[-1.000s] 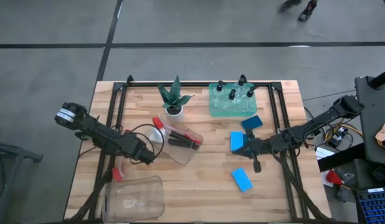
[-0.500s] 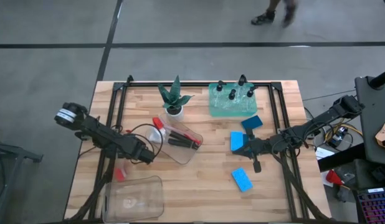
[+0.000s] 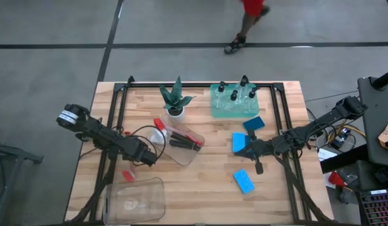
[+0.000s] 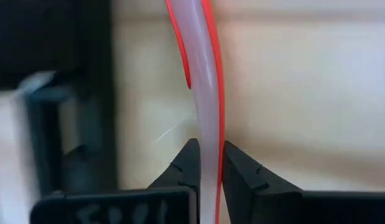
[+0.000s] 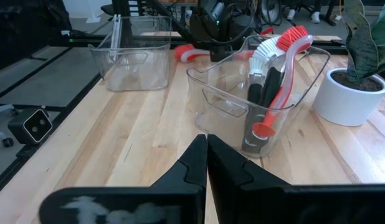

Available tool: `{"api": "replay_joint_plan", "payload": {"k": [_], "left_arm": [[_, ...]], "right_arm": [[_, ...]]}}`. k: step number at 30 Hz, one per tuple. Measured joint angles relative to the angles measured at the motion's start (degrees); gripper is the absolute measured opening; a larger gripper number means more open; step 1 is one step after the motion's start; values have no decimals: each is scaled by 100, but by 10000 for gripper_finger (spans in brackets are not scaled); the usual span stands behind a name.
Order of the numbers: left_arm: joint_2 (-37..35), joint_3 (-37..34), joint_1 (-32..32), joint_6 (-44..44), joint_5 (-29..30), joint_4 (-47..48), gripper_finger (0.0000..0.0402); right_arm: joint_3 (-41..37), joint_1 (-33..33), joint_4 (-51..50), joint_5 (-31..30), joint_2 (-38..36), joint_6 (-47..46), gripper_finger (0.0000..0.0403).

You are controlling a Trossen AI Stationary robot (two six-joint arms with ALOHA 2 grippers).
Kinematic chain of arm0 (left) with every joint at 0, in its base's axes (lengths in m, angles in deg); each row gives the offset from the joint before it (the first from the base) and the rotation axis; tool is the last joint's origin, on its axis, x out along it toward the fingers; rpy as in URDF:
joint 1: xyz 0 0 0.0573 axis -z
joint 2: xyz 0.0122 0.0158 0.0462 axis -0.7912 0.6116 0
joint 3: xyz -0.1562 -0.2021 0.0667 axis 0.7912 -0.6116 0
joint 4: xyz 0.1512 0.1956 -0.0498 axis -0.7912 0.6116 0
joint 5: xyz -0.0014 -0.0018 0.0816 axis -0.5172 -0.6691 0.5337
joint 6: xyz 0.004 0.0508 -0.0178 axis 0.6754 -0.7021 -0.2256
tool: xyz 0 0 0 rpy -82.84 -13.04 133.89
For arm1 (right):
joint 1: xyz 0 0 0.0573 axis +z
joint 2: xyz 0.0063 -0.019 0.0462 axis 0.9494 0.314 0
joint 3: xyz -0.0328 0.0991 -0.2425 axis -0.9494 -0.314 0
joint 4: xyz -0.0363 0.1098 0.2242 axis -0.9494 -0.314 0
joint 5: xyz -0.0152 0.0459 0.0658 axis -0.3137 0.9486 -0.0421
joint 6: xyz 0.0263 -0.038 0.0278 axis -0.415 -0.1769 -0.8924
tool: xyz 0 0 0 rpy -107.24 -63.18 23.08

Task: Pick & Place Kitchen Sink Supplies
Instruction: Put the orange dish brush into the top transparent bin

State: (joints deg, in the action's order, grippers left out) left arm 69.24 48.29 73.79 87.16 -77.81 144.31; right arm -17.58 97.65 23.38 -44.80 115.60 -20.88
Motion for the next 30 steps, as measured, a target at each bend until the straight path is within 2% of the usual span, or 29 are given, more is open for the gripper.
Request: {"api": "replay_joint_plan", "payload": {"k": [7,16,18,23,27,30], "left_arm": [[-77,770,7,-174,-44,1208,31],[-79,2101,4,-683,573,2804,38],[-81,2398,4,-873,772,2879,34],[-83,3063,-2,-1652,1745,2861,31],[-72,3515,-2,-2286,3021,2815,38],[-72,3797,-14,-3093,3969,2675,41]], "right_arm": [[0,0,1,2,0,0,9],[1,0,2,2,0,0,8],[0,0,2,0,0,0,8],[1,0,2,2,0,0,8],[0,0,0,2,0,0,8],[1,0,2,0,0,0,8]]}}
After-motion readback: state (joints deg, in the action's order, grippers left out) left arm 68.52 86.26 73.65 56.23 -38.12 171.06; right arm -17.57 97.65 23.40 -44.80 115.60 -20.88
